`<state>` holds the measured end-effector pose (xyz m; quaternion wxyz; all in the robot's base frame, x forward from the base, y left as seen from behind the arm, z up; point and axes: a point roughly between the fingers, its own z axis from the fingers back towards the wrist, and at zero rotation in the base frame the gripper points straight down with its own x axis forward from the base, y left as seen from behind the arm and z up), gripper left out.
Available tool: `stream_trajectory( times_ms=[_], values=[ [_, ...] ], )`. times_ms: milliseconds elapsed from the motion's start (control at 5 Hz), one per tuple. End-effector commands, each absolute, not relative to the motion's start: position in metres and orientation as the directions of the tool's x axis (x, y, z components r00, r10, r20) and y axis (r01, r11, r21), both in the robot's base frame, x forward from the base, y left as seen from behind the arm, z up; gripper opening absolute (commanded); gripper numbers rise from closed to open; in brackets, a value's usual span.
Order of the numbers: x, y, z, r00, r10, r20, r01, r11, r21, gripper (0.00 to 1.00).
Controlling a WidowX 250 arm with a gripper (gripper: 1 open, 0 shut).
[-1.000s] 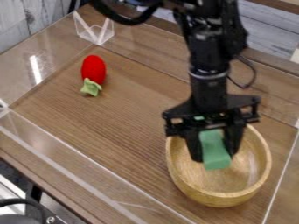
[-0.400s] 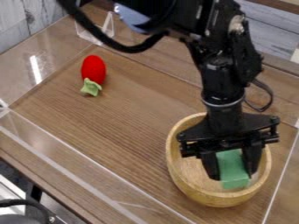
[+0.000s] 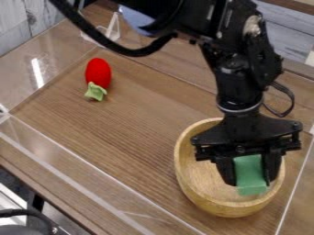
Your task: Put the green block in the brown bowl
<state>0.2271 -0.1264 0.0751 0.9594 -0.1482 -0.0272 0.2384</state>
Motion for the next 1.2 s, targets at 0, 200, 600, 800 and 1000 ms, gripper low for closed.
stream_trajectory(
  times_ms=[0, 200, 600, 800, 1000],
  values=[
    [0.234, -0.130, 0.085, 0.913, 0.406, 0.039, -0.374, 0.871, -0.320, 0.00],
    [0.237, -0.131, 0.083, 0.924, 0.378, 0.057, -0.343, 0.886, -0.311, 0.00],
    [0.243, -0.128, 0.080, 0.935, 0.345, 0.080, -0.307, 0.904, -0.298, 0.00],
    [0.246, -0.126, 0.079, 0.935, 0.345, 0.084, -0.308, 0.905, -0.294, 0.00],
    [0.248, -0.124, 0.078, 0.934, 0.348, 0.086, -0.310, 0.905, -0.291, 0.00]
  ],
)
